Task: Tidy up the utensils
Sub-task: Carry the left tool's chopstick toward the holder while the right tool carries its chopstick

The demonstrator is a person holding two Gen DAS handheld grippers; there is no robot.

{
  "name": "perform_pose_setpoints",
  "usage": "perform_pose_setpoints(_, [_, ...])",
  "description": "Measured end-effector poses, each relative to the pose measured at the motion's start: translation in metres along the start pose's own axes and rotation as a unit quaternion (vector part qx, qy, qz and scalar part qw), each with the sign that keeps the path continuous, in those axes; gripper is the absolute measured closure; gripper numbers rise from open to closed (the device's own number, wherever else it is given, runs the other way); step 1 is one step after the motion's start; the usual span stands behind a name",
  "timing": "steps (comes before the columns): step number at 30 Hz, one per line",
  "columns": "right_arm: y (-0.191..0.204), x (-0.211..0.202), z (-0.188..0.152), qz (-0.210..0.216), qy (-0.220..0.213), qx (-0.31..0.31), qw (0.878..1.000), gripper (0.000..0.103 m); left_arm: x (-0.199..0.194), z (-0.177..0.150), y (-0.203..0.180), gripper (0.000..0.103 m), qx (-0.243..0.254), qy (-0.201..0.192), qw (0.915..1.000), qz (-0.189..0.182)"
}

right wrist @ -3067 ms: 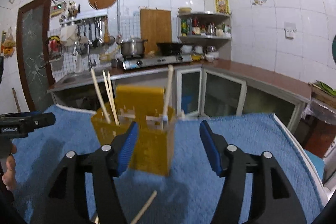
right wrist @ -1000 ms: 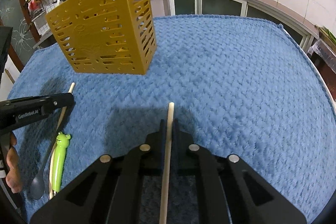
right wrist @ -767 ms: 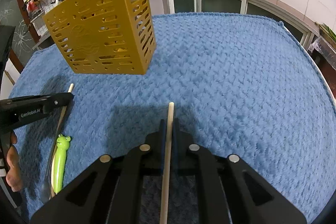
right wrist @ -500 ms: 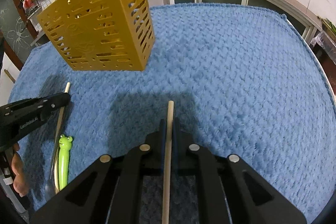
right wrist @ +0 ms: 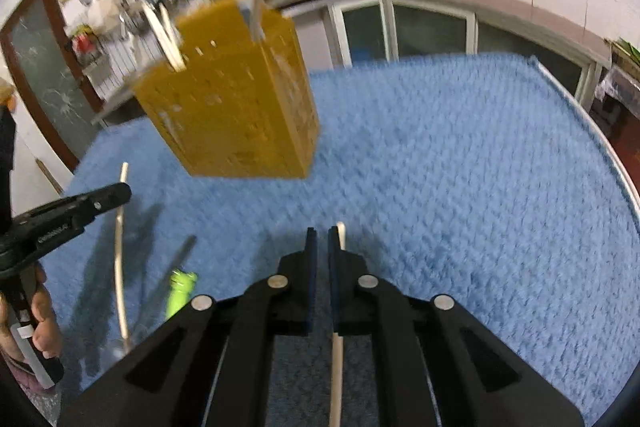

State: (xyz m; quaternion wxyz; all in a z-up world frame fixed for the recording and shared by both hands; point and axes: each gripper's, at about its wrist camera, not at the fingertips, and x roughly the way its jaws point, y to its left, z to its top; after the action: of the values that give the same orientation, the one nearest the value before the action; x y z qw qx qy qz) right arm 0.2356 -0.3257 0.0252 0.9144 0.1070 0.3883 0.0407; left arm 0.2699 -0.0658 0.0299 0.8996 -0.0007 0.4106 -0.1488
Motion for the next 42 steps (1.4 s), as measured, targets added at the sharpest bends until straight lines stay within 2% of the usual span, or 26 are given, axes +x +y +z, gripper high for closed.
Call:
perform_pose_setpoints(2, [0.002,-0.009,0.002,0.001,-0.017,-0.004,1.0,0.097,-0.012,0.001,0.0,0.095,0.003,-0.014,0.9999,-0.004])
perform_pose_setpoints(6, [0.003,0.008,0.005,-0.004,0.039,-0.016,0.999,0.095,-0.024,0.008,0.001,0.095,0.011,-0.02,0.9997,-0.009])
perform_pose_setpoints(10, [0.002,0.03,0.005,-0.035,0.065,-0.032,0.997,0.094,-0.02,0.007,0.001,0.095,0.011,-0.013,0.9998,-0.01])
perform_pose_setpoints(12, [0.0,0.036,0.002,-0.047,0.068,-0.031,0.996,0.077,-0.018,0.007,0.001,0.095,0.011,-0.011,0.9998,-0.008])
perform_pose_setpoints(13, [-0.001,0.038,0.0,-0.053,0.069,-0.031,0.996,0.065,-0.016,0.006,0.001,0.095,0.011,-0.009,0.9999,-0.008])
perform_pose_setpoints(14, [-0.002,0.041,-0.002,-0.057,0.071,-0.033,0.995,0.065,-0.015,0.005,0.0,0.095,0.011,-0.008,0.9999,-0.008])
perform_pose_setpoints(15, [-0.002,0.044,-0.005,-0.057,0.074,-0.035,0.995,0.065,-0.014,0.004,0.0,0.095,0.012,-0.008,0.9999,-0.008])
perform_pose_setpoints(16, [-0.001,0.046,-0.007,-0.058,0.079,-0.037,0.995,0.072,-0.013,0.005,0.0,0.095,0.013,-0.009,0.9999,-0.007])
perform_pose_setpoints(17, [-0.001,0.051,-0.007,-0.06,0.083,-0.037,0.994,0.083,-0.013,0.005,0.0,0.095,0.013,-0.009,0.9999,-0.007])
perform_pose_setpoints(18, [-0.001,0.055,-0.008,-0.064,0.088,-0.039,0.993,0.088,-0.013,0.005,0.0,0.095,0.013,-0.009,0.9999,-0.007])
perform_pose_setpoints(21, [0.004,0.063,-0.003,-0.08,0.095,-0.048,0.991,0.088,-0.012,0.005,-0.001,0.095,0.014,-0.008,0.9999,-0.006])
perform_pose_setpoints(22, [0.006,0.065,-0.002,-0.085,0.1,-0.052,0.99,0.09,-0.011,0.005,-0.002,0.095,0.015,-0.008,0.9998,-0.005])
perform_pose_setpoints(23, [0.009,0.068,0.002,-0.09,0.111,-0.057,0.988,0.096,-0.011,0.005,-0.002,0.095,0.015,-0.007,0.9998,-0.004])
perform_pose_setpoints(25, [0.011,0.068,0.008,-0.091,0.13,-0.053,0.986,0.097,-0.01,0.005,-0.003,0.095,0.015,-0.006,0.9999,-0.004])
perform_pose_setpoints(28, [0.008,0.052,0.015,-0.083,0.121,-0.043,0.988,0.097,-0.016,0.006,-0.004,0.095,0.021,-0.011,0.9997,-0.006])
perform_pose_setpoints(32, [0.004,0.018,0.022,-0.034,0.089,-0.016,0.995,0.097,-0.028,0.012,-0.004,0.096,0.024,-0.024,0.9994,-0.012])
perform_pose_setpoints(37, [0.008,-0.024,0.026,0.033,0.006,-0.001,0.999,0.097,-0.047,0.02,-0.006,0.096,0.032,-0.047,0.9981,-0.025])
perform_pose_setpoints(42, [0.015,-0.041,0.028,0.031,-0.05,-0.009,0.998,0.097,-0.057,0.023,-0.009,0.099,0.04,-0.057,0.9971,-0.029])
